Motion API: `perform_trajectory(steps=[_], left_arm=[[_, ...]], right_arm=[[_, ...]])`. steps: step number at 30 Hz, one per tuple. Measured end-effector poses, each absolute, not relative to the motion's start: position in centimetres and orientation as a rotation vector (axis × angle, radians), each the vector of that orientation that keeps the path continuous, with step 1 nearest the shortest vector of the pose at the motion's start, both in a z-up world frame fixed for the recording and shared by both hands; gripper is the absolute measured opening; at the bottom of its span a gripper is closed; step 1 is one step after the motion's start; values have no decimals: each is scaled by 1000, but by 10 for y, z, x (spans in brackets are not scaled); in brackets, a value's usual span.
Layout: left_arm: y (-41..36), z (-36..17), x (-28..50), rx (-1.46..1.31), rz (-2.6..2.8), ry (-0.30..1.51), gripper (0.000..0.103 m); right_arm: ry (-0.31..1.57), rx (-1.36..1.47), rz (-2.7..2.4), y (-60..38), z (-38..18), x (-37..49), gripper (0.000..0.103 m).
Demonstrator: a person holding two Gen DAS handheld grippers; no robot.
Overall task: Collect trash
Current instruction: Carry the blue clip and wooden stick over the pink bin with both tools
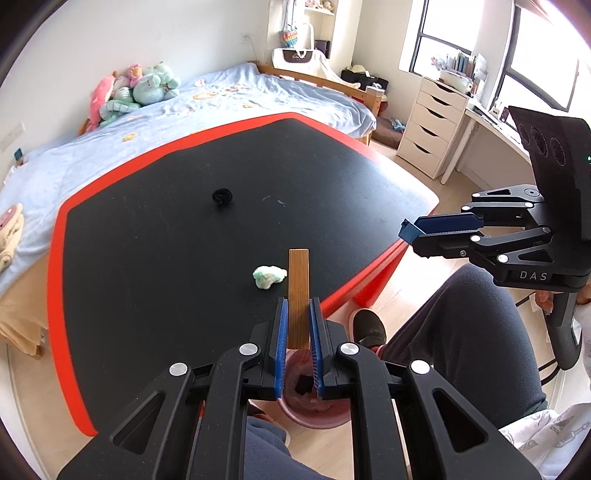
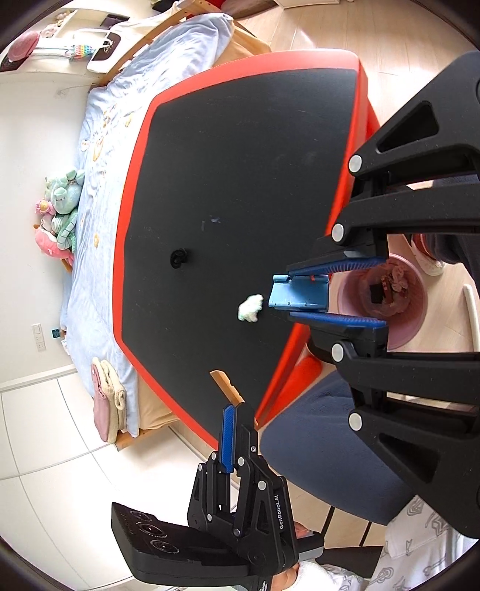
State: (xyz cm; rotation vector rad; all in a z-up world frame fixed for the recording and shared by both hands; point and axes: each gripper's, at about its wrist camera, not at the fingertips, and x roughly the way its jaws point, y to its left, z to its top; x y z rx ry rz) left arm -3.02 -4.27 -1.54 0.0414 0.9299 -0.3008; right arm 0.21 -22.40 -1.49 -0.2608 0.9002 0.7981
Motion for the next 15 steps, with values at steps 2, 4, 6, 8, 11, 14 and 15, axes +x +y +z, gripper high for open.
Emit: perform_trajectory(steps=[2,4,6,8,11,14,15], left_arm=[[-46,-19,-38,31,-303,936,12],[-48,-23,-47,22,-307,944,12],[-51,-29,-55,15,-313,956,12],[-55,-32,-60,11,-319,965,12],[-60,-37,-68,7,-330,979,12],[-62,-40,-72,13,-336,986,12],[-62,-40,-72,11,-336,986,12]], right_arm=[[904,-249,792,-227,-17,-6,19],[913,-236,788,-231,-21,-14,19],[924,-229,789,-234,-24,-22,19],[934,-226,791,-237,-28,-29,19],[950,-223,798,-238,-34,-39,19],[964,-218,803,-237,-40,-42,19],[965,-219,805,-236,-40,-43,19]])
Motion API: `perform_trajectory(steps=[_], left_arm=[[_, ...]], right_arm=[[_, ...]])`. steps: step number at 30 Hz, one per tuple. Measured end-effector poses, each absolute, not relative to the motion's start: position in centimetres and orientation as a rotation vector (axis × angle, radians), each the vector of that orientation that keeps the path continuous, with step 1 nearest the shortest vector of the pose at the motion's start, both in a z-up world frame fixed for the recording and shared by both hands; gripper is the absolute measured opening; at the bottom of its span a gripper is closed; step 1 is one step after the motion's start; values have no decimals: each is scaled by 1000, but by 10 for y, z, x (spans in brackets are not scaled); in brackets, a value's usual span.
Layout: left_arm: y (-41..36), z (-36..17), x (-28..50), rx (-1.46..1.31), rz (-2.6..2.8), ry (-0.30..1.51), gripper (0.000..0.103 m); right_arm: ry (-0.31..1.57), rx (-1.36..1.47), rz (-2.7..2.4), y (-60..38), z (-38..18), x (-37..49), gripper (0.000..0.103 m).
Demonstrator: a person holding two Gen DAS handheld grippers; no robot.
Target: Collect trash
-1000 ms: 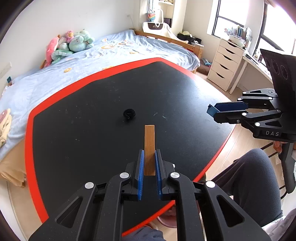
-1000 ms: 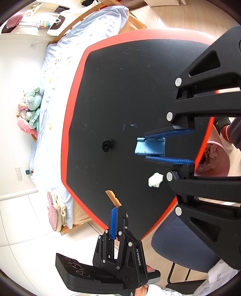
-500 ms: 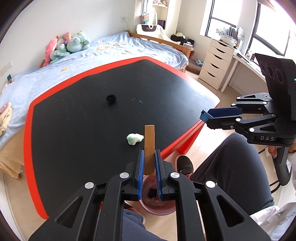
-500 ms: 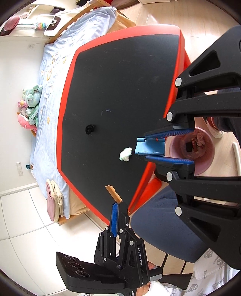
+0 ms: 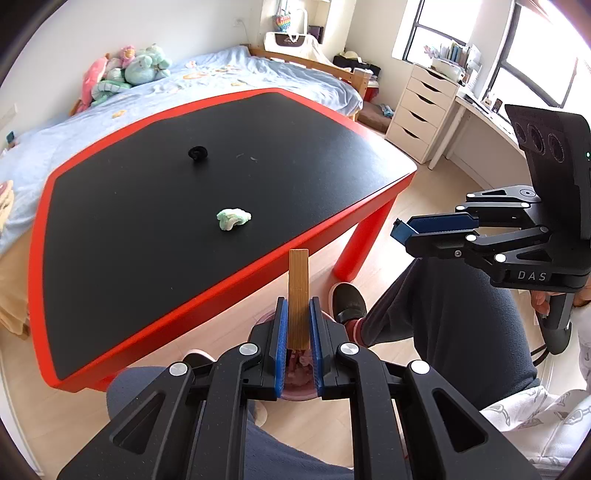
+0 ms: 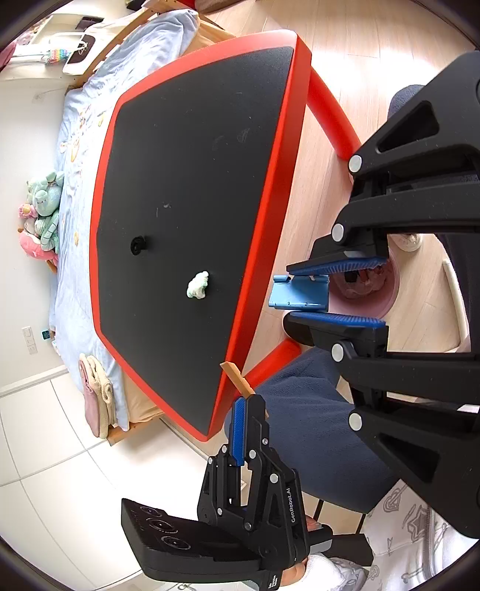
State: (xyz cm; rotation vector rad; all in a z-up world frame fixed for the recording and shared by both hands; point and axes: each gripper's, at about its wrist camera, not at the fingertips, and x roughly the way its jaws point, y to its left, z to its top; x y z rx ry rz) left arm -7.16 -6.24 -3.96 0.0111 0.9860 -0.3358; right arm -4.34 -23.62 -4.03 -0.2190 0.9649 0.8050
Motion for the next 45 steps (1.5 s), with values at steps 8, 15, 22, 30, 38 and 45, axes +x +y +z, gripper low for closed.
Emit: perform_trajectory(steps=[8,15,22,30,38,45], left_arm=[[-63,-40,-76,14,-347,983,12],[-63,-42,-74,19,-364,992,13],[-53,-43,-69,-5,-310,966,89],[-43,-43,-67,-27,-260,961,95],[-40,-42,-66,-32,-255,967,95],[-33,-39,-60,-57,-252,961,95]], right_arm=[[965,-217,815,-237,-41,-48,19],[973,-216,825,-237,-43,-48,20],[965,-221,789,-241,-47,-44,93],[979,-222,776,-241,-51,-41,97],[991,-227,779,-239,-54,-39,99],[992,-223,777,-238,-52,-34,99]])
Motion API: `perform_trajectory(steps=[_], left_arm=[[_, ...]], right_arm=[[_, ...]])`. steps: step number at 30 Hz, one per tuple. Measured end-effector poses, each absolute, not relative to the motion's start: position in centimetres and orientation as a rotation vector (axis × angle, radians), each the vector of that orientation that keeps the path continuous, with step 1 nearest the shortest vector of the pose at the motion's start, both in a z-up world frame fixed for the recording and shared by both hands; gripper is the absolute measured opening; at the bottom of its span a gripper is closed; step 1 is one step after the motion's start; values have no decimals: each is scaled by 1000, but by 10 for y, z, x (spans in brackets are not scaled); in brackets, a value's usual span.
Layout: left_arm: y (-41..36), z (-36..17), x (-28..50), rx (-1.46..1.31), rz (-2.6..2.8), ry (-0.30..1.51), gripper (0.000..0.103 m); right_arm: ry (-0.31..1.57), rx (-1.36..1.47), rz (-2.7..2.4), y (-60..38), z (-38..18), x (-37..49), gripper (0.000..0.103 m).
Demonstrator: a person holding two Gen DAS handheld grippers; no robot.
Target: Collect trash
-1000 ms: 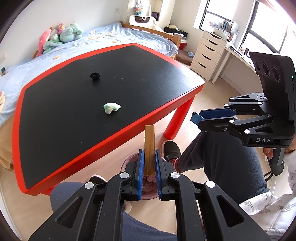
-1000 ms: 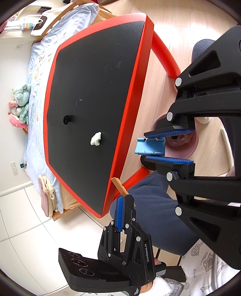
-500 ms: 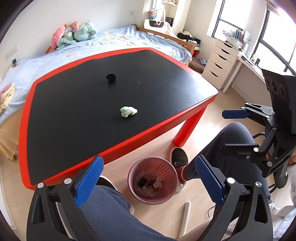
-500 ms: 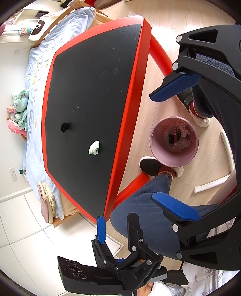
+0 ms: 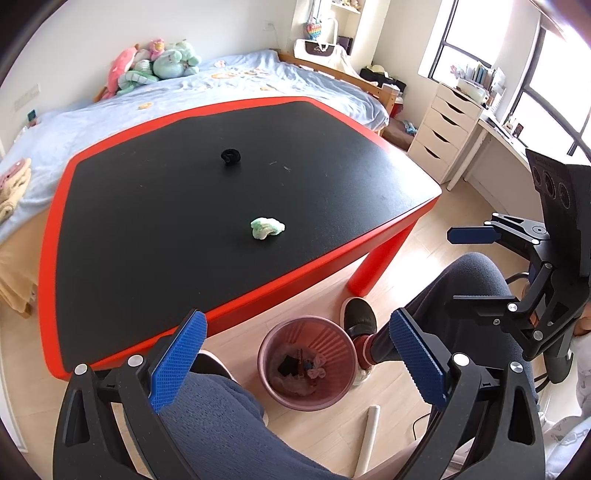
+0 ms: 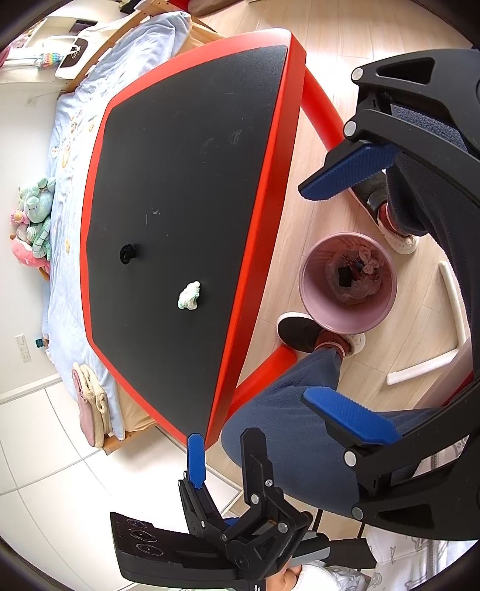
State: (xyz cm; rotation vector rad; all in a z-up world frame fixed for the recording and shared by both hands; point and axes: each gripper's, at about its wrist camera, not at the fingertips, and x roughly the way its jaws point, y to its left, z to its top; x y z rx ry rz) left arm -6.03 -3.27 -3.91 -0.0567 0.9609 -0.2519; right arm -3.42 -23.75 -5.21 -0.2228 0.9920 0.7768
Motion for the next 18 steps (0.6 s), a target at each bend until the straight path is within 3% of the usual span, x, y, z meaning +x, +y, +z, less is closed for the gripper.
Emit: perform_trajectory(steps=[18], left_arm=[[-1,-23,4,-26,-235,920,95]], right_arm=[[955,-298,805,-204,-37,14,100]])
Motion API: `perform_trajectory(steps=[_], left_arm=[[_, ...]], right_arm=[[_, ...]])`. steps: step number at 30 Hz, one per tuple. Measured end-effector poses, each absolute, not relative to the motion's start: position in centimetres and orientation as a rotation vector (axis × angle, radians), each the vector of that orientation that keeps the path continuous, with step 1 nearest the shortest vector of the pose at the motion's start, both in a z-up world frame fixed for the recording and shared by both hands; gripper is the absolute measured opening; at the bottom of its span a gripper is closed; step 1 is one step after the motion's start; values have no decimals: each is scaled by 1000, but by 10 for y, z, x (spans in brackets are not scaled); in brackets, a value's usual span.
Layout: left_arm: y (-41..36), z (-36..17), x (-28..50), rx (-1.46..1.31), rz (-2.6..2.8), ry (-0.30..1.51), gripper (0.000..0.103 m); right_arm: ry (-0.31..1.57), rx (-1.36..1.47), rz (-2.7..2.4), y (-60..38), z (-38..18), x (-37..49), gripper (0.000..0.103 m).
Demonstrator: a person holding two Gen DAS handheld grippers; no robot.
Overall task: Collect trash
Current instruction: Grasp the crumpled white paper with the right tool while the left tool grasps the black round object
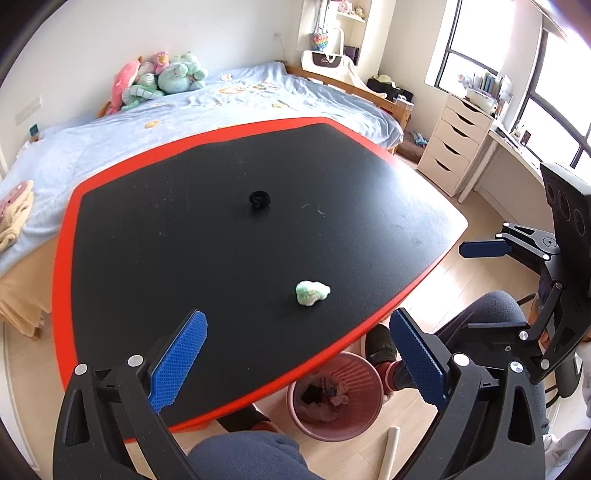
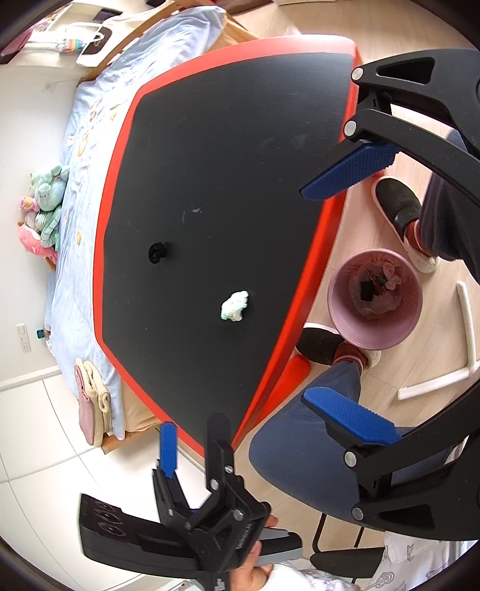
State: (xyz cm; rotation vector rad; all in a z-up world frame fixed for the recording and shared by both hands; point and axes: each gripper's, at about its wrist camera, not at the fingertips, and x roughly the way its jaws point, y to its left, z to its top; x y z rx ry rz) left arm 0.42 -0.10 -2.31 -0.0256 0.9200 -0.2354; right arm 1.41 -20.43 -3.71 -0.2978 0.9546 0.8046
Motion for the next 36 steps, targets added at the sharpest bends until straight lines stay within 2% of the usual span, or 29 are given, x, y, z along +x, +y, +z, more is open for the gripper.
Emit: perform_trajectory(steps=[13,30,31,33,36], left_arm=[[17,-27,86,-16,-252,936,95],[9,-89,179,-14,-270,1023,95],[8,-92,182,-13,-272,1026,95],[6,-97,187,-5,-277,1027,93],[4,-104,191,2,-281,1036,82]], right_arm=[[967,-389,865,-156,-50,65,100],[1005,-456,939,-119,-98,96,99],[1005,-461,948,-117,-101,97,98],[1005,-469,960,-115,-105,97,90],[1020,-476,978,-111,-113,98,77]])
